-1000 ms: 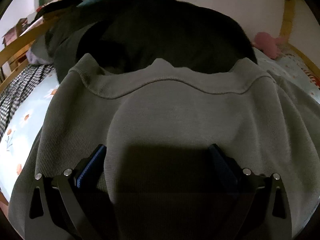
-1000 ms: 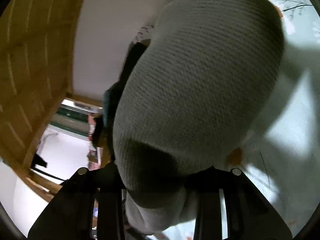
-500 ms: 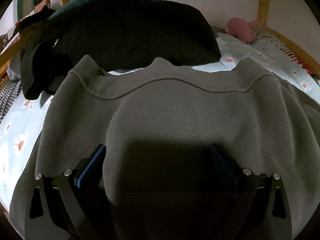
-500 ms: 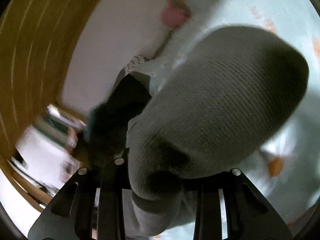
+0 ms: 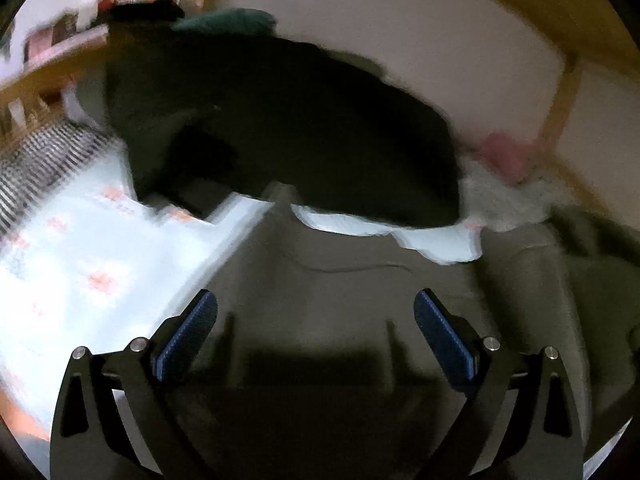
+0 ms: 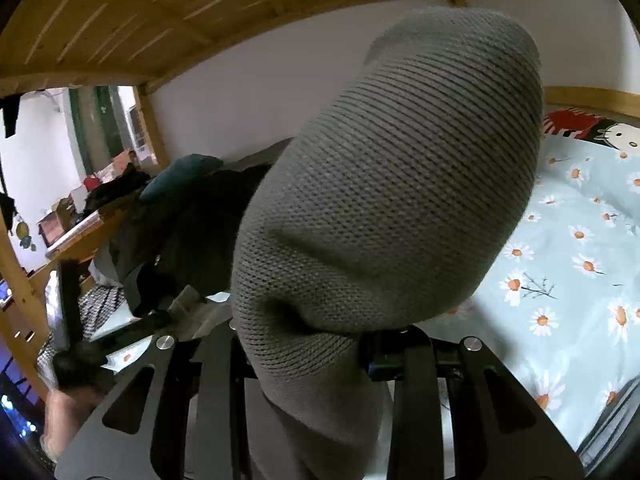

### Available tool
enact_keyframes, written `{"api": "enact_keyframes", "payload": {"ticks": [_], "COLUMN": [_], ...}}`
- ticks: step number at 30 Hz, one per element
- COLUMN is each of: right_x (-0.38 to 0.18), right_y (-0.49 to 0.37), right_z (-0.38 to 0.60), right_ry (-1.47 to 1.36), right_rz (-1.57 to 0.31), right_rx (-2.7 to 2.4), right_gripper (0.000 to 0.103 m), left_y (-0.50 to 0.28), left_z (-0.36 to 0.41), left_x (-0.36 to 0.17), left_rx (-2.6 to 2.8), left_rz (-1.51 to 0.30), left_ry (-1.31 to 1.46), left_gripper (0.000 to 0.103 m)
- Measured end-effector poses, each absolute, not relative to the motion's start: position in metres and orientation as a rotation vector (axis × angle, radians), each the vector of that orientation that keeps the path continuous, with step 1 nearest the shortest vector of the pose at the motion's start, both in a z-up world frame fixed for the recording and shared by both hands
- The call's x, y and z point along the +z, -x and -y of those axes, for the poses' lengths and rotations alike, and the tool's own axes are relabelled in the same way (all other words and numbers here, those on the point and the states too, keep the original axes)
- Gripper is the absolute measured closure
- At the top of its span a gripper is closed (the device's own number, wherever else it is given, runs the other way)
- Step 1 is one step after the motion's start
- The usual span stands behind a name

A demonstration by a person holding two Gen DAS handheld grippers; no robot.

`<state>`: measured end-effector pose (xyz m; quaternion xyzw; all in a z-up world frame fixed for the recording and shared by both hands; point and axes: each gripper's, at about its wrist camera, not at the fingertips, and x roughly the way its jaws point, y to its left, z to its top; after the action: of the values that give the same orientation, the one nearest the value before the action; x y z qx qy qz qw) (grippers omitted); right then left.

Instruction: Fold large clothes

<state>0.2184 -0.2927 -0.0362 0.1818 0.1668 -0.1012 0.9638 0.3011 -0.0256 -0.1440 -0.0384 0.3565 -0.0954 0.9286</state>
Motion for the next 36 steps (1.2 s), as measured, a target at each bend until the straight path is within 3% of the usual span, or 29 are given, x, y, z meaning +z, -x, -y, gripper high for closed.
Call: {"api": "enact_keyframes", "payload": {"ticks": [4, 7, 15, 21, 24, 27, 30, 36], "right_x": [-0.028, -0.015, 0.004, -0.023, -0.041, -0.070, -0.100, -0.161], "right_y": [-0.214, -0.217, -0.242, -0.261, -0.264, -0.267, -0.263, -0.255], "right_z": [0.290, 0.270, 0.153, 0.078, 0.042, 0.011, -0.015, -0.045], "right_ry": [-0.389, -0.294, 0.074, 0.305, 0.423, 0.525, 0.638, 0.907], "right_rz": [-0.323, -0.291, -0.290, -0.314, -0.306, -0.328, -0.351, -0.429], "right_rx": [-0.210, -0.198, -0.199, -0.186, -0.166, -0.127, -0.081, -0.031], "right_gripper": [0.073, 0.073, 0.072, 0.072, 0.072, 0.072, 0.072, 0.069], "left_y": [-0.335, -0.340, -0.342, -0.322, -0.313, -0.327, -0.327, -0.306], "left_z": [-0.005, -0.038, -0.041, -0.118, -0.163, -0.178, -0.193, -0.205], "left_x": [-0.201, -0.228, -0.227, -0.199, -0.180, -0.197, -0.216, -0.162], "left_rx": [-0.021, -0.107, -0.124, -0.049, 0.075, 0.125, 0.100, 0.141], "left_rz": [-0.927, -0.942, -0.939, -0.824, -0.734, -0.833, -0.849, -0.686], "left_ry": [-0.160, 0.097, 0.146, 0.476, 0.523, 0.464, 0.588, 0.556], "left_gripper": [0.006, 0.005, 0.005, 0.005, 0.005, 0.005, 0.006, 0.006]}}
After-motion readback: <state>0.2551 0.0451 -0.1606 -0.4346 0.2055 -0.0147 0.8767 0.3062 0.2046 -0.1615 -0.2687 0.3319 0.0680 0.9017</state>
